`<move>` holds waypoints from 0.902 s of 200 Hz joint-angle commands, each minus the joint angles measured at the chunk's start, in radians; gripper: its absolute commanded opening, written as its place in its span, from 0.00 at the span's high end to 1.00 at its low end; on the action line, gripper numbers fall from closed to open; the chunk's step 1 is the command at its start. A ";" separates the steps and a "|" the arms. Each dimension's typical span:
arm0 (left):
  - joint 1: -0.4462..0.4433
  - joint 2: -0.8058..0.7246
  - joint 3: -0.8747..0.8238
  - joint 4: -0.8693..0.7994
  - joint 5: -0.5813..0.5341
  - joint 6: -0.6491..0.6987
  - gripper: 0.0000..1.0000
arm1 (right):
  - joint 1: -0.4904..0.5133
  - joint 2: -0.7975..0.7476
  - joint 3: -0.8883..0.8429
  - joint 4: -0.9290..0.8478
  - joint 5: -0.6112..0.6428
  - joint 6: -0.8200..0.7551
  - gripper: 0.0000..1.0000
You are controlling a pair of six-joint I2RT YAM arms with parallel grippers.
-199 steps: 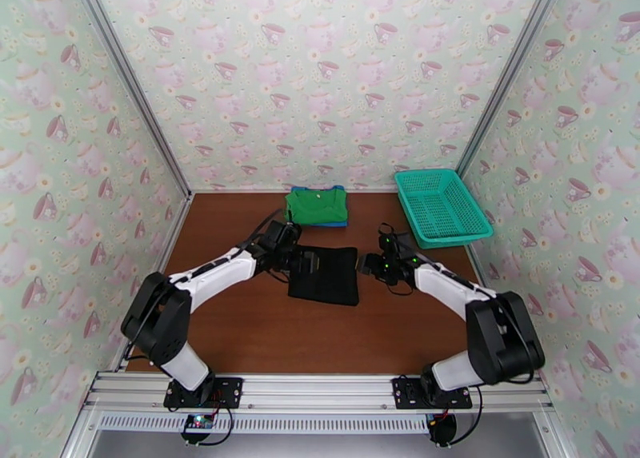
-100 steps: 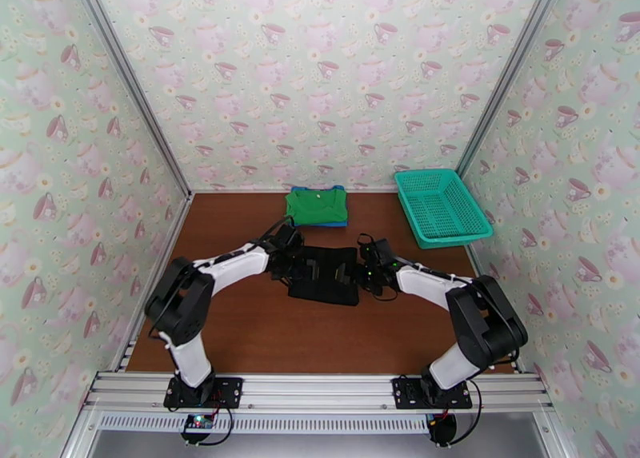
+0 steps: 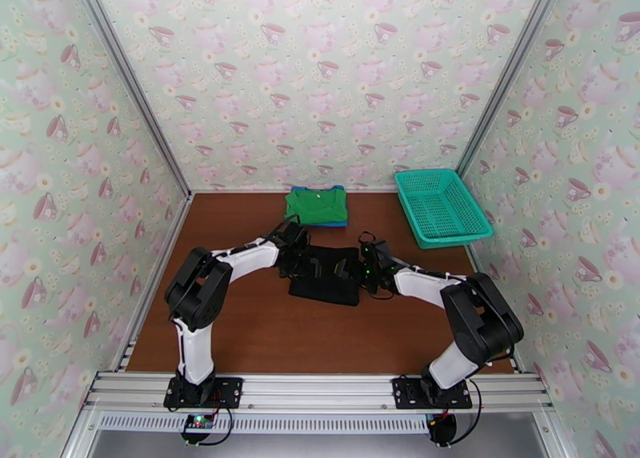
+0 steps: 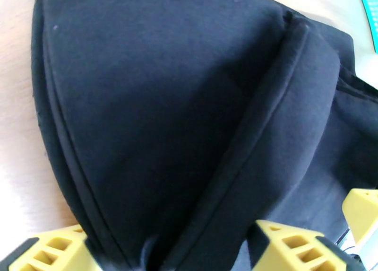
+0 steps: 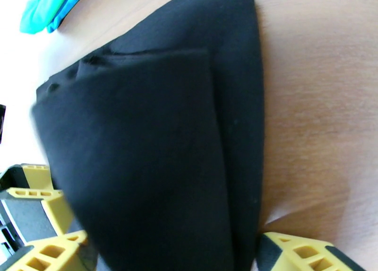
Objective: Fold and stack the mixed laundry pile
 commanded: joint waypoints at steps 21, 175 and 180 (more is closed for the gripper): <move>-0.058 0.089 -0.010 0.126 0.148 -0.022 0.32 | 0.036 0.191 -0.038 0.186 -0.120 0.039 0.23; -0.066 0.072 -0.031 0.131 0.135 -0.026 0.39 | 0.044 0.267 -0.037 0.200 -0.127 0.096 0.10; -0.067 0.070 -0.033 0.132 0.132 -0.026 0.39 | 0.044 0.266 -0.036 0.195 -0.121 0.093 0.19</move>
